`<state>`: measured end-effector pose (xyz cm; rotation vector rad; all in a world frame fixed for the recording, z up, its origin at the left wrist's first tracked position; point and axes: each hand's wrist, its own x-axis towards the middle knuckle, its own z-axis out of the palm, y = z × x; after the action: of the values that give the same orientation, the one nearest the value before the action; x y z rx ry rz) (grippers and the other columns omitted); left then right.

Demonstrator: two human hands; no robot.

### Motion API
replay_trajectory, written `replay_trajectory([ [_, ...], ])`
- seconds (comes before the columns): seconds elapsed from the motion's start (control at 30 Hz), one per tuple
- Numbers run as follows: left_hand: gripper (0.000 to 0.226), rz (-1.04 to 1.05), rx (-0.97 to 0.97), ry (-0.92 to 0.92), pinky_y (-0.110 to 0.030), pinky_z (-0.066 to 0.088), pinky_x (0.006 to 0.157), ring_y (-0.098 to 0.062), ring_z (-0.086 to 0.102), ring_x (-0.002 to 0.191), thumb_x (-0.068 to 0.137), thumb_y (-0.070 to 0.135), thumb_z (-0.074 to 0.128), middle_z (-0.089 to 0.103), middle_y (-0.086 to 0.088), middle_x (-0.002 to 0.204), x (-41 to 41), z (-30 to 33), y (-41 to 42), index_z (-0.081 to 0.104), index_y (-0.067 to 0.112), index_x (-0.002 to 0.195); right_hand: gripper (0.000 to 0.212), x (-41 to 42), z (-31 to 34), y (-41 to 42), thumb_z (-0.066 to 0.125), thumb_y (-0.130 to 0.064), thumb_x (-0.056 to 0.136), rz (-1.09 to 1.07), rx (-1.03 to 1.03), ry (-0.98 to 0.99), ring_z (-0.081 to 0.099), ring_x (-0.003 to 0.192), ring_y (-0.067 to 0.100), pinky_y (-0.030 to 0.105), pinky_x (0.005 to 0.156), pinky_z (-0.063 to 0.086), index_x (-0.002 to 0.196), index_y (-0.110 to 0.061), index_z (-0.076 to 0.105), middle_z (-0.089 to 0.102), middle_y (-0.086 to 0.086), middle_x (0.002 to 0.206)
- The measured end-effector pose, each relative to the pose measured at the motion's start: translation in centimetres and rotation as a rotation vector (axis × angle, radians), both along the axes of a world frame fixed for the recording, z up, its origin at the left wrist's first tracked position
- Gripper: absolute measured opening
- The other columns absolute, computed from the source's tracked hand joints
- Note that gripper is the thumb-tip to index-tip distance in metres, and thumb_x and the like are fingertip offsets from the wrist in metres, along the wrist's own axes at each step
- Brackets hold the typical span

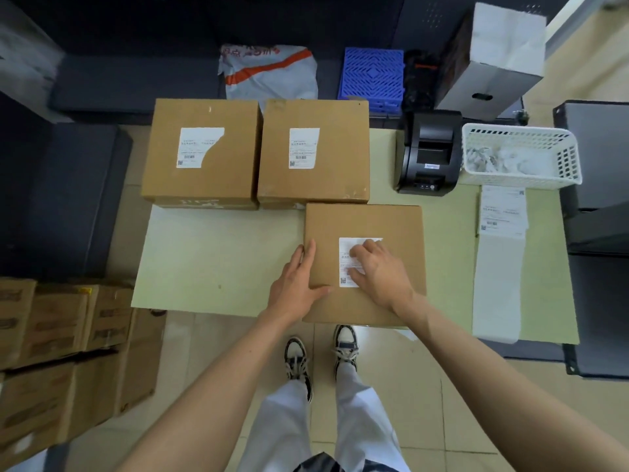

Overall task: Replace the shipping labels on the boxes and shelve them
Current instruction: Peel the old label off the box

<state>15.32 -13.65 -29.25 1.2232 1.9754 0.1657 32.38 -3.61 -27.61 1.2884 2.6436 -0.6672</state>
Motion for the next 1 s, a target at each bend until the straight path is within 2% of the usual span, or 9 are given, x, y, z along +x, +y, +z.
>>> replay_trajectory([
  [0.1,0.104,-0.016,0.001,0.028,-0.043,0.040,0.108,-0.020,0.022,0.150,0.090,0.053,0.067,0.001,0.006,0.169,0.0,0.2,0.0,-0.008,0.036,0.160,0.039,-1.7,0.0,1.3,0.055,-0.025,0.095,-0.011,-0.047,0.021,0.049,0.118,0.031,0.042,0.088,0.047,0.134,-0.016,0.049,0.050,0.011,0.127],
  [0.17,0.103,-0.021,0.001,0.040,-0.044,0.041,0.107,-0.021,0.024,0.149,0.090,0.053,0.067,0.001,0.005,0.169,0.0,0.2,0.0,-0.008,0.036,0.160,0.041,-2.6,0.1,2.2,0.053,-0.023,0.096,-0.005,-0.046,0.010,0.049,0.117,0.032,0.043,0.088,0.048,0.136,-0.019,0.046,0.048,0.013,0.129],
  [0.57,0.105,-0.024,0.001,0.082,-0.043,0.045,0.102,-0.020,0.029,0.146,0.088,0.057,0.067,0.005,0.006,0.169,-0.1,0.0,0.1,-0.007,0.037,0.160,0.026,-3.9,0.2,3.7,0.048,-0.018,0.097,0.039,-0.046,-0.028,0.049,0.114,0.029,0.039,0.084,0.044,0.122,-0.016,0.053,0.052,0.010,0.118],
  [0.77,0.106,-0.015,-0.008,0.073,-0.046,0.044,0.105,-0.020,0.029,0.146,0.087,0.057,0.068,0.005,0.007,0.169,-0.1,0.1,0.1,-0.006,0.038,0.160,0.018,-3.9,0.1,3.7,0.048,-0.019,0.097,0.042,-0.027,-0.016,0.051,0.107,0.030,0.038,0.082,0.043,0.111,-0.012,0.056,0.053,0.010,0.110],
  [0.87,0.106,-0.016,-0.004,0.075,-0.046,0.045,0.105,-0.020,0.030,0.146,0.087,0.056,0.069,0.005,0.007,0.169,0.0,0.1,0.1,-0.006,0.037,0.160,0.017,-3.0,-0.3,3.3,0.046,-0.022,0.099,0.040,-0.027,0.023,0.053,0.097,0.031,0.035,0.073,0.040,0.107,-0.011,0.056,0.052,0.009,0.102],
  [1.0,0.107,-0.008,-0.019,0.065,-0.048,0.043,0.107,-0.020,0.028,0.147,0.087,0.056,0.069,0.003,0.008,0.169,-0.1,0.1,0.2,-0.008,0.039,0.159,0.022,-2.6,-0.4,3.5,0.050,-0.016,0.095,0.001,-0.087,0.079,0.054,0.094,0.030,0.033,0.070,0.040,0.116,-0.016,0.054,0.051,0.007,0.103],
])
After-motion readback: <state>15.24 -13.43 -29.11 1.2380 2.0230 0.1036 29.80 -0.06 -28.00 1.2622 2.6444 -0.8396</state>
